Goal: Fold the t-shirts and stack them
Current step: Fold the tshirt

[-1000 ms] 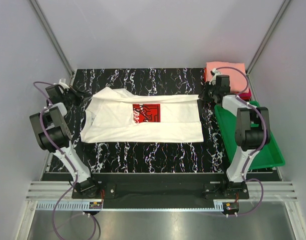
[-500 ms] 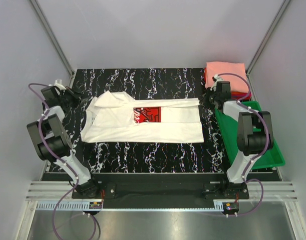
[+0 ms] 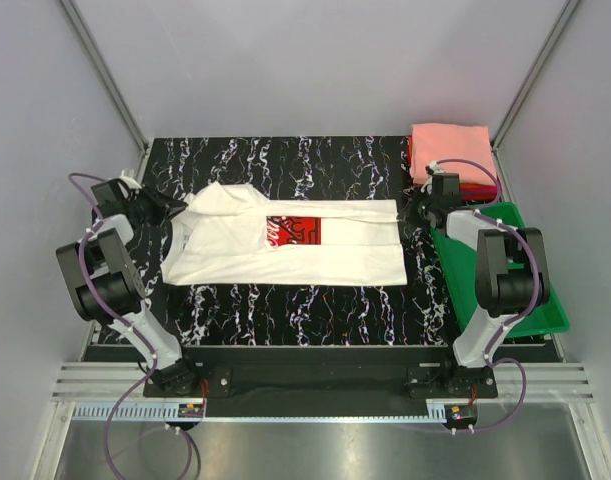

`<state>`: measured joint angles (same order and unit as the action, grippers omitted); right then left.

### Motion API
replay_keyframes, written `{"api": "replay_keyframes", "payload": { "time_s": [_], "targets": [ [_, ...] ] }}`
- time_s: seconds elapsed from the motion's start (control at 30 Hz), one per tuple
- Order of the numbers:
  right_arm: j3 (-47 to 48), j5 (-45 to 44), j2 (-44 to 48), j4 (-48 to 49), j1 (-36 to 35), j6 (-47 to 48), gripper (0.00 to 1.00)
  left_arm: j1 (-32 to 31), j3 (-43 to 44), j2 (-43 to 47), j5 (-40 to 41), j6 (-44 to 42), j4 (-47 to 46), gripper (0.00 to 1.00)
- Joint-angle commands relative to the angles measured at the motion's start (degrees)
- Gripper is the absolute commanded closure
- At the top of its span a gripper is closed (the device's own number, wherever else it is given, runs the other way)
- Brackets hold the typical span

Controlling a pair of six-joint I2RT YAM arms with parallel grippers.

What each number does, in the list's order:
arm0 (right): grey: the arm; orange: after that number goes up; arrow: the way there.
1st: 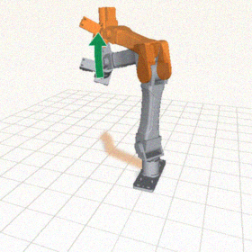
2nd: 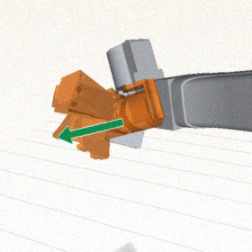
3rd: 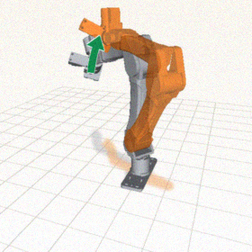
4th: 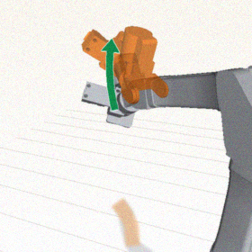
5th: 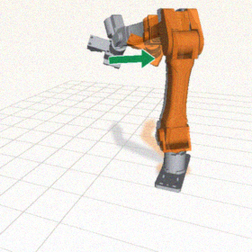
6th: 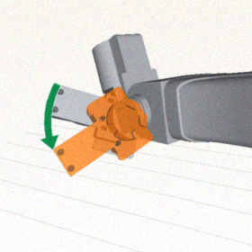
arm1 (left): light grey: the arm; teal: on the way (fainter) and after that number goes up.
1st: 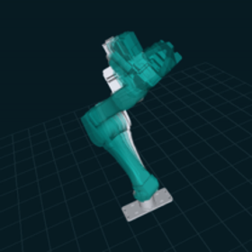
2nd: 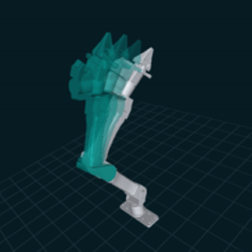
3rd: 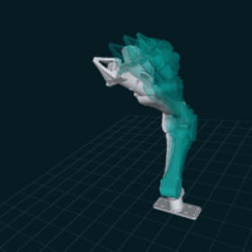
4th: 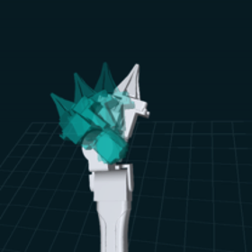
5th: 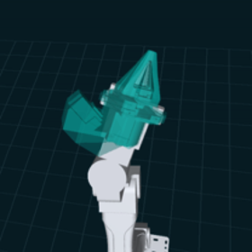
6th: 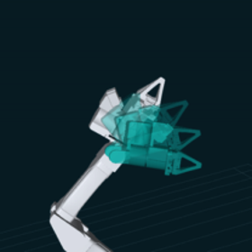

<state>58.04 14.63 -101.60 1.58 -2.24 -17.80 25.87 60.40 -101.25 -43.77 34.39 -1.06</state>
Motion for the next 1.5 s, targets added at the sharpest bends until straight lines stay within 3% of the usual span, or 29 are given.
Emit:
{"api": "replay_keyframes", "payload": {
  "time_s": [0.0, 0.27, 0.47, 0.87, 0.9, 1.0, 1.03, 1.07, 1.47],
  "targets": [
    [-0.3, 0.1, 2.2, 0.2, 0.2, -1.6, 0.96, -3.4, 6.7, -1.0, 1.8, -4.9, 2.9, 0.75],
    [0.1, 2.0, 0.3, -1.2, 0.2, -2.6, 0.99, -12.9, 21.3, -7.4, 10.3, -15.6, 13.5, 0.55],
    [0.4, 1.7, -0.1, -1.2, 0.3, -2.1, 1.00, -14.3, 30.3, -14.3, 13.4, -22.3, 19.1, 0.51],
    [1.7, 2.6, -2.2, -1.3, 0.3, -2.2, 1.00, -15.9, 34.0, -20.7, 9.7, -24.3, 21.5, 0.49],
    [1.9, 2.6, -2.2, -1.3, 0.2, -2.1, 1.00, -15.9, 34.1, -21.1, 9.2, -24.3, 21.5, 0.51],
    [2.3, 2.3, -2.2, -3.3, 0.3, -1.9, 1.00, -16.0, 33.8, -20.7, 9.4, -24.2, 21.5, 0.78],
    [2.3, 2.3, -2.3, -3.4, 0.3, -1.9, 1.00, -16.0, 33.5, -19.7, 9.6, -24.3, 21.5, 0.96],
    [2.4, 2.2, -2.3, -3.5, 0.3, -2.0, 1.00, -16.0, 33.3, -19.2, 10.6, -23.9, 21.6, 1.00],
    [3.8, 1.5, -0.3, -4.5, 0.3, -1.3, 1.00, -14.6, 29.8, -7.7, 14.8, -18.1, 20.6, 1.00]
  ]
}}
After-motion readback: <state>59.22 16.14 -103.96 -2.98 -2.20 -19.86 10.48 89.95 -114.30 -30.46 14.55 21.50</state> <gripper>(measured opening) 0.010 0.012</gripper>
